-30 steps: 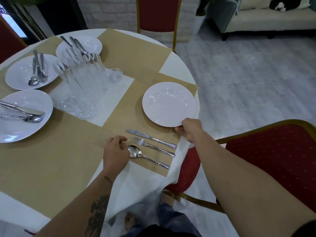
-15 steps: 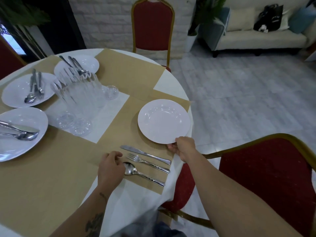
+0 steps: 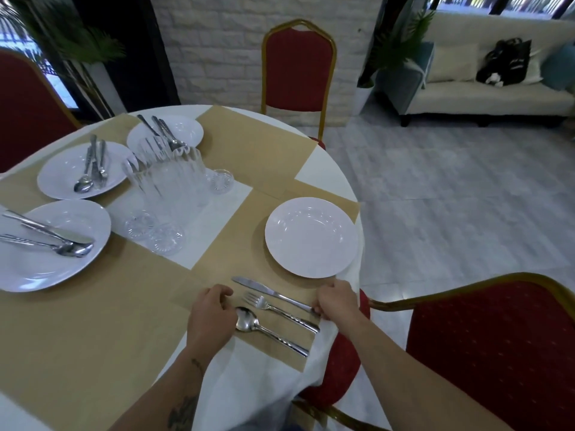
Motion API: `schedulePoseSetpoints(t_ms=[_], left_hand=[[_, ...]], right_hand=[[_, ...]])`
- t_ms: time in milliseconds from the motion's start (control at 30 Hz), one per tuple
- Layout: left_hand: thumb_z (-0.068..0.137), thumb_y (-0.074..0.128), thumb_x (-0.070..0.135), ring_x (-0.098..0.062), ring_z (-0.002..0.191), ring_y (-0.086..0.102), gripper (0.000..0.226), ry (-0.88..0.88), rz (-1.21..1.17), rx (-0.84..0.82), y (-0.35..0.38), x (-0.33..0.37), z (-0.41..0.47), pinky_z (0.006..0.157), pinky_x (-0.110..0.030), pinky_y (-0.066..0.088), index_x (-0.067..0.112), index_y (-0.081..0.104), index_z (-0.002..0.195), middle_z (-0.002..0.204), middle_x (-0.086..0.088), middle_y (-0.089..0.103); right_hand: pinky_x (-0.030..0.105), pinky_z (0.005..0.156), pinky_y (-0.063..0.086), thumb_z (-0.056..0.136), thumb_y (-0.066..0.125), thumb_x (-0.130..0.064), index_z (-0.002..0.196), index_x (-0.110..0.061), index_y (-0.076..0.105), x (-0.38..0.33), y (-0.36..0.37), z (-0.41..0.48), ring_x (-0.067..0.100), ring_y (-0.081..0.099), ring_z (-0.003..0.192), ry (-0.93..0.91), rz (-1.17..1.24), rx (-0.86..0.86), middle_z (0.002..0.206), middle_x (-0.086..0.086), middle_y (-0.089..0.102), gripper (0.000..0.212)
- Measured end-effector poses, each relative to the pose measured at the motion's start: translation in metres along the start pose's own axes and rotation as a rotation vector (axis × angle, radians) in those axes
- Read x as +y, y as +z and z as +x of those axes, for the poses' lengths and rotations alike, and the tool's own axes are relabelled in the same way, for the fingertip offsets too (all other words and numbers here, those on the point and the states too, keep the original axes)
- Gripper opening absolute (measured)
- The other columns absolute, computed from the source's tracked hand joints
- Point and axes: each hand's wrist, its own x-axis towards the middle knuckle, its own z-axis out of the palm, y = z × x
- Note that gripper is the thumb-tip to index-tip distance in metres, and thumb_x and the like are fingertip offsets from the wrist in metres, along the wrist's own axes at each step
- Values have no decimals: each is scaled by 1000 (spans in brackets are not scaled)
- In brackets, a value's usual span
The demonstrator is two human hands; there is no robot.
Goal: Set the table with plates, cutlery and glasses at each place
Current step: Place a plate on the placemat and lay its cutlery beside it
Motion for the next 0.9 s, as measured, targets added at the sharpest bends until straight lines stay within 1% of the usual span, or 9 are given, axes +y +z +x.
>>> schedulePoseSetpoints(t_ms=[67, 100, 167, 233, 333, 533, 733, 800, 900], left_hand=[[84, 53, 5, -17, 90, 56, 29, -7, 23, -9, -3, 3, -2, 77, -28, 41, 21, 65, 105, 104, 1, 61], [83, 53, 7, -17, 89, 56, 29, -9, 44, -13, -4, 5, -3, 77, -28, 41, 21, 65, 106, 103, 1, 62], [85, 52, 11, -17, 86, 54, 26, -8, 91, -25, -4, 9, -6, 75, -27, 40, 20, 65, 106, 100, 0, 65], [85, 54, 16, -18, 84, 54, 21, -10, 119, -56, -4, 10, -10, 72, -26, 40, 20, 64, 104, 95, 0, 65], [83, 60, 21, -18, 83, 56, 17, -21, 111, -78, -2, 10, -15, 71, -26, 41, 23, 63, 100, 91, 4, 63], [84, 56, 20, -17, 85, 58, 17, -26, 85, -79, -4, 9, -21, 71, -26, 43, 24, 64, 99, 91, 6, 61], [87, 52, 13, -12, 76, 55, 20, -19, 76, -88, -7, 11, -23, 56, -22, 38, 19, 65, 102, 87, 4, 60], [88, 51, 11, -11, 76, 54, 21, -26, 70, -91, -7, 11, -24, 56, -19, 37, 19, 65, 101, 87, 4, 60], [86, 52, 9, -14, 79, 55, 21, -37, 61, -106, -8, 11, -23, 57, -19, 40, 20, 64, 99, 86, 4, 60]], right_hand=[[27, 57, 40, 78, 50, -14, 90, -11, 64, 9, 3, -12, 16, 55, 73, -237, -361, 24, 82, -1, 62, 19], [27, 60, 39, 79, 51, -15, 90, -14, 62, 13, 3, -16, 16, 53, 78, -346, -464, 26, 85, -4, 59, 16], [31, 69, 44, 79, 53, -17, 89, -19, 60, 21, 4, -17, 18, 53, 88, -511, -611, 6, 91, -3, 56, 12], [34, 76, 47, 81, 55, -17, 92, -20, 60, 28, 5, -14, 22, 52, 94, -591, -710, -28, 97, 0, 56, 13], [34, 79, 46, 82, 56, -16, 95, -20, 61, 32, 4, -9, 23, 52, 97, -639, -725, -19, 101, 1, 57, 14], [36, 77, 49, 84, 56, -15, 89, -20, 59, 31, 6, -6, 22, 53, 97, -666, -752, -5, 97, 0, 58, 8], [33, 72, 47, 83, 55, -13, 86, -18, 59, 29, 8, -8, 22, 54, 95, -661, -763, 22, 93, 1, 60, 7], [33, 70, 47, 82, 54, -13, 84, -18, 59, 29, 8, -9, 23, 55, 93, -656, -762, 27, 90, 1, 60, 7], [33, 70, 47, 82, 54, -12, 83, -16, 59, 28, 8, -10, 23, 55, 93, -647, -757, 27, 89, 1, 58, 7]])
